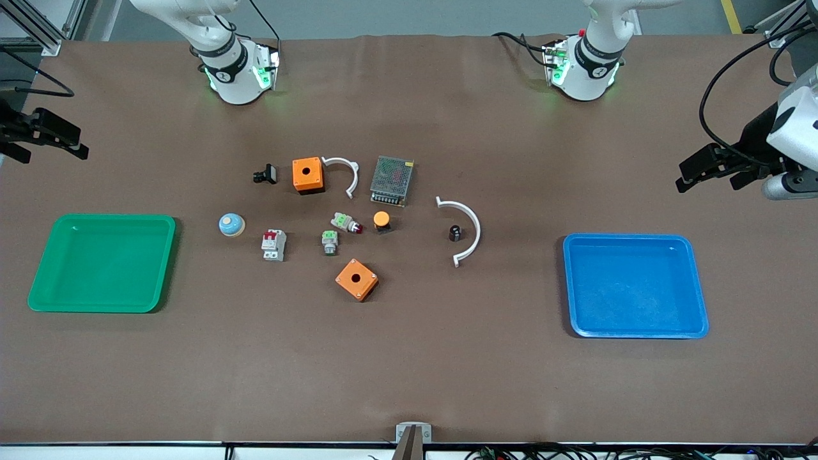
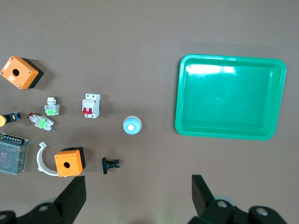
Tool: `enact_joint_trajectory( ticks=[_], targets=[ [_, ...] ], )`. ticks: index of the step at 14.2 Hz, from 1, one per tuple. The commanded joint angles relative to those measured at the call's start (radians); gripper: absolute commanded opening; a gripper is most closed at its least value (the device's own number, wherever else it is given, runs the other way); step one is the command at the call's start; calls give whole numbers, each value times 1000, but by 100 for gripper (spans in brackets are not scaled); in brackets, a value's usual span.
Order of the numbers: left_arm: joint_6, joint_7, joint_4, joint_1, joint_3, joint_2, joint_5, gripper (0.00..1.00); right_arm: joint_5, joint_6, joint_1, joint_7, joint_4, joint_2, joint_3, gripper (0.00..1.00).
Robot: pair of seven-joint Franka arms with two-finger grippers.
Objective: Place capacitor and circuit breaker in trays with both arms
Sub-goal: 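Reach the left gripper toward the black capacitor while the right gripper reaches the breaker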
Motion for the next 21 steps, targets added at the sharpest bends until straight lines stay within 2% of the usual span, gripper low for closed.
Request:
enact_joint_trajectory(
  ticks=[1,8,11,13,15,17,19,21],
  targets=[
    [-2,-7,-11,2,-3,-16,5,100,17,0,-8,-3,-21,-24,1,100],
    [-16,-19,-8,-9,-6,17,10,100,15,0,-8,-3,-20,-24,1,100],
    [-21,-58,-13,-46,-43,57,9,100,14,-4,-8,-5,-10,-24,1,100],
    [-21,-191,-13,-82,-89,105,7,100,8,-1,-6,-5,9,-19,2,100],
    [-12,-311,-8,-136,-106,155,9,100,5,2,-14,0,14,22,1,100],
    [14,-365,-7,-188,-106,200,9,100,3,9,-17,-9,17,103,1,100],
    [59,-465,-7,-240,-106,256,9,100,3,61,-18,-12,17,125,-1,100],
    [119,-549,-7,-292,-106,318,12,100,-5,86,-18,-11,22,189,-1,100]
  ],
)
